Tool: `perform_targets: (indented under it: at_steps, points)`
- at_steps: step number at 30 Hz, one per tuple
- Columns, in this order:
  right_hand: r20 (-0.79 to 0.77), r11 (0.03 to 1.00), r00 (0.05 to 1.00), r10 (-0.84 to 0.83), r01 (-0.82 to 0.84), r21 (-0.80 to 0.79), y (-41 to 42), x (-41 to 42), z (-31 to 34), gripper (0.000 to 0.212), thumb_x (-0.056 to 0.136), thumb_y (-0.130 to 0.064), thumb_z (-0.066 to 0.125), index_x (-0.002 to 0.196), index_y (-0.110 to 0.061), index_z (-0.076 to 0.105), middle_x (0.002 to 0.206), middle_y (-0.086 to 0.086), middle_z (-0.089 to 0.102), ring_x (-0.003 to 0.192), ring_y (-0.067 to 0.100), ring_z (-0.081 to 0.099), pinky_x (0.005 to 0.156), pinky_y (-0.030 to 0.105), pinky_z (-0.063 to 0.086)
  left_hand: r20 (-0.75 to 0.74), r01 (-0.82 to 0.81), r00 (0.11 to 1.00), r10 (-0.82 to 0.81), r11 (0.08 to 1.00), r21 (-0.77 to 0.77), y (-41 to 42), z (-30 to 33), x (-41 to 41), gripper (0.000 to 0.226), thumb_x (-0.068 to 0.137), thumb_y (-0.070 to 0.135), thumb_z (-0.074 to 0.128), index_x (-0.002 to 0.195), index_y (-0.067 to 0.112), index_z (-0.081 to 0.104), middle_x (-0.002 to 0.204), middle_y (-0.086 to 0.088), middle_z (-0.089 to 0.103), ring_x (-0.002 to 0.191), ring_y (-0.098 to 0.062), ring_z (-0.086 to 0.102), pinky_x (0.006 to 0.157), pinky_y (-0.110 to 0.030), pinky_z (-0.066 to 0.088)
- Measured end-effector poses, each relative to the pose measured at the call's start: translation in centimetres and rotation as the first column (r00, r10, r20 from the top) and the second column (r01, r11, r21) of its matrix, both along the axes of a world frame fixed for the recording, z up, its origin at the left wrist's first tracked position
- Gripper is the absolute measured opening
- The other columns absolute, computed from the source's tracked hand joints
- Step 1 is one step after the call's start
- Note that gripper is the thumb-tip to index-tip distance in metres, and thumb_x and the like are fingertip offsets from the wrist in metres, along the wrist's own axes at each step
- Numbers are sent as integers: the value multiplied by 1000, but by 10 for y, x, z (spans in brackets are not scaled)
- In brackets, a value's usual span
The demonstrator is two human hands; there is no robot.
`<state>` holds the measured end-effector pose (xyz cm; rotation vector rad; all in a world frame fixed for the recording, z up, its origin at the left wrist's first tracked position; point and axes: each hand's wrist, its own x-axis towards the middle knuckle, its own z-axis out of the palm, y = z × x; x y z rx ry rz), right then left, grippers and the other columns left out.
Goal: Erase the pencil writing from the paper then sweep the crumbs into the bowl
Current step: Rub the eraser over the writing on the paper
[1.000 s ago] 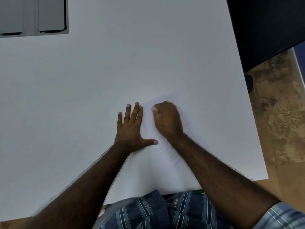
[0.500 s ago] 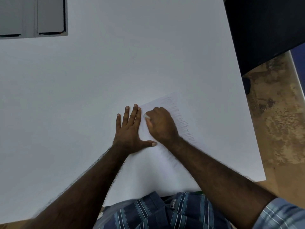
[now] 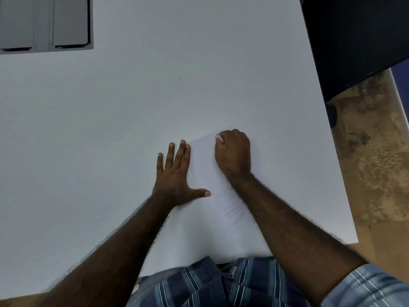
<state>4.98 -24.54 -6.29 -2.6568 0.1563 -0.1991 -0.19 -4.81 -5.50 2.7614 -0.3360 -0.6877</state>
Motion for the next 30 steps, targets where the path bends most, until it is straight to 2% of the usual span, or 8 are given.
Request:
perform_targets:
  at_steps: [2, 6, 11, 13, 19, 23, 25, 30]
  points:
    - [2, 998, 1000, 25, -25, 54, 10, -4, -1, 18, 95, -19, 58, 84, -10, 68, 81, 9, 66, 77, 31, 61, 75, 47, 51, 3, 2, 1000, -2, 1000, 5, 0, 0, 0, 149, 56, 107, 41, 160, 21, -21, 165, 6, -33, 151, -20, -34, 124, -57, -10]
    - [-42, 922, 922, 386, -383, 60, 32, -26, -1, 20, 100, -22, 59, 100, -10, 75, 94, 8, 72, 87, 28, 65, 83, 44, 52, -3, 9, 1000, -9, 1000, 9, 0, 0, 1, 149, 56, 108, 40, 161, 20, -18, 165, 4, -32, 151, -21, -33, 124, -58, -9]
    - [16, 999, 1000, 5, -6, 37, 3, 0, 4, 13, 93, -15, 64, 84, -9, 71, 80, 9, 68, 75, 31, 63, 73, 42, 51, -17, 12, 1000, -12, 1000, 12, 1, 0, 1, 149, 56, 107, 40, 160, 20, -22, 165, 5, -33, 150, -21, -35, 124, -59, -10]
    - [14, 998, 1000, -12, 12, 64, 9, -4, 3, 12, 95, -16, 64, 87, -9, 71, 82, 8, 68, 77, 29, 63, 76, 44, 52, -21, 17, 1000, -17, 1000, 12, 1, 0, 1, 149, 56, 107, 40, 159, 20, -23, 164, 4, -35, 150, -22, -36, 123, -59, -11]
    - [-25, 901, 900, 435, -434, 14, 22, -25, -3, 17, 100, -22, 61, 103, -14, 76, 94, 6, 72, 88, 27, 64, 85, 41, 46, -33, 18, 999, -18, 1000, 13, 0, -1, 3, 148, 58, 106, 42, 158, 20, -25, 163, 4, -37, 149, -21, -38, 123, -58, -13]
    - [18, 999, 999, 37, -37, 0, -10, 1, 2, 13, 93, -17, 64, 83, -13, 70, 77, 7, 65, 73, 32, 60, 71, 42, 47, -41, 14, 999, -13, 1000, 12, 0, 0, 2, 149, 57, 106, 44, 157, 21, -27, 163, 5, -37, 148, -21, -38, 123, -59, -13]
    - [29, 999, 1000, -9, 7, 42, -2, -3, 3, 11, 93, -16, 65, 84, -11, 69, 78, 8, 65, 73, 31, 60, 72, 42, 48, -45, 16, 999, -15, 1000, 12, 0, 0, 2, 149, 58, 105, 44, 157, 21, -28, 163, 5, -38, 148, -21, -39, 122, -59, -14]
    - [-23, 925, 925, 379, -378, 28, 23, -28, 0, 19, 100, -23, 61, 105, -11, 76, 97, 8, 74, 89, 29, 67, 85, 42, 50, -46, 23, 999, -21, 999, 25, 0, 2, 3, 148, 58, 106, 41, 157, 21, -28, 162, 4, -39, 148, -21, -39, 122, -59, -14]
